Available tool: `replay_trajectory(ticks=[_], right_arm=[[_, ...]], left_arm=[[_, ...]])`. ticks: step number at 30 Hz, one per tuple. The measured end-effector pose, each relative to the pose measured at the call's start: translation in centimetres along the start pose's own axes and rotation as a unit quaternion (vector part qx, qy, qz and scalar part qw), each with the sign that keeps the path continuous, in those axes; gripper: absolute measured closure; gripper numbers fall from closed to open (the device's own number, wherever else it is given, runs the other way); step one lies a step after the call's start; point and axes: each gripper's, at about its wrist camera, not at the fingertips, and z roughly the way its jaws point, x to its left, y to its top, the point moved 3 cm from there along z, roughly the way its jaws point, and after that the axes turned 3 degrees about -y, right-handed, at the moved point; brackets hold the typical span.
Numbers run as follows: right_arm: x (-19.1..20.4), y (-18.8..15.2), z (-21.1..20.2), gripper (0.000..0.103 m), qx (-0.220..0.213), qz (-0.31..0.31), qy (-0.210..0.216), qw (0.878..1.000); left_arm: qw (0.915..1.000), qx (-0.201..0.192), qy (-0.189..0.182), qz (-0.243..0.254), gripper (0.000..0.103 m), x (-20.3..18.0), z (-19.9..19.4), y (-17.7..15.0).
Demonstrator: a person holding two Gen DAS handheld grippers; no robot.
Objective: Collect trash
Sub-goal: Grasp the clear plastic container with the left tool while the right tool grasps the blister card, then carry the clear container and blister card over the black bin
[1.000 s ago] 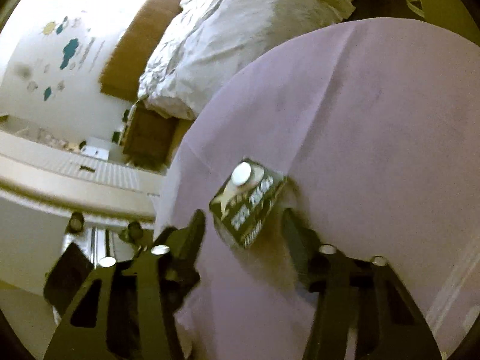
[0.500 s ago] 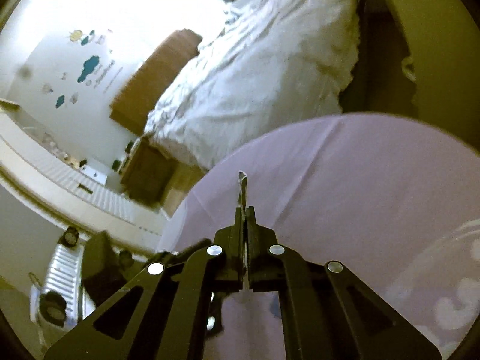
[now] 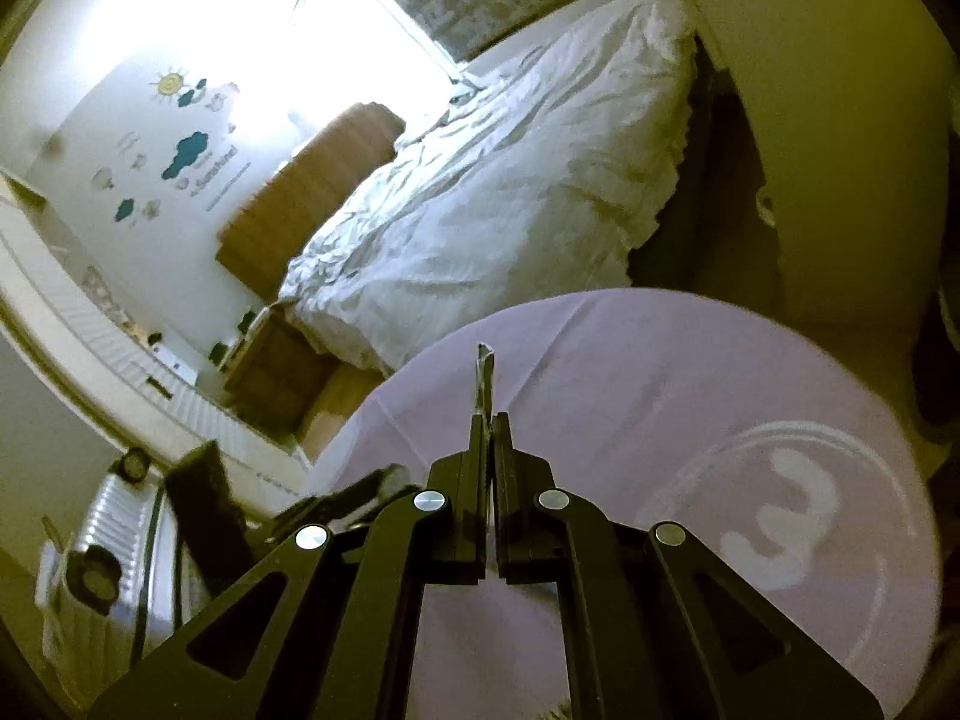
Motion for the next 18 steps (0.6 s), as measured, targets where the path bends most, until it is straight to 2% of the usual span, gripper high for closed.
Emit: replay_trajectory(ticks=[4,8,18], right_arm=[[-1.4,-0.5,-3.6,0.1,-0.021,-0.005,-0.012,1.0],[-3.7,-0.9,-8.4,0.1,-0.048,-0.004,-0.027,0.998],[-12.4,-2.7,-19.8,0.1,-0.11,0.029,-0.102,0.988]], left_arm=[[0.9995,-0.017,-0.022,0.016,0.049,-4.6,-2.2,0.8],[0.9967,-0.025,-0.059,0.05,0.049,-11.1,-3.7,1.3],[0.9826,-0.029,-0.13,0.13,0.049,-25.2,-3.4,1.0]])
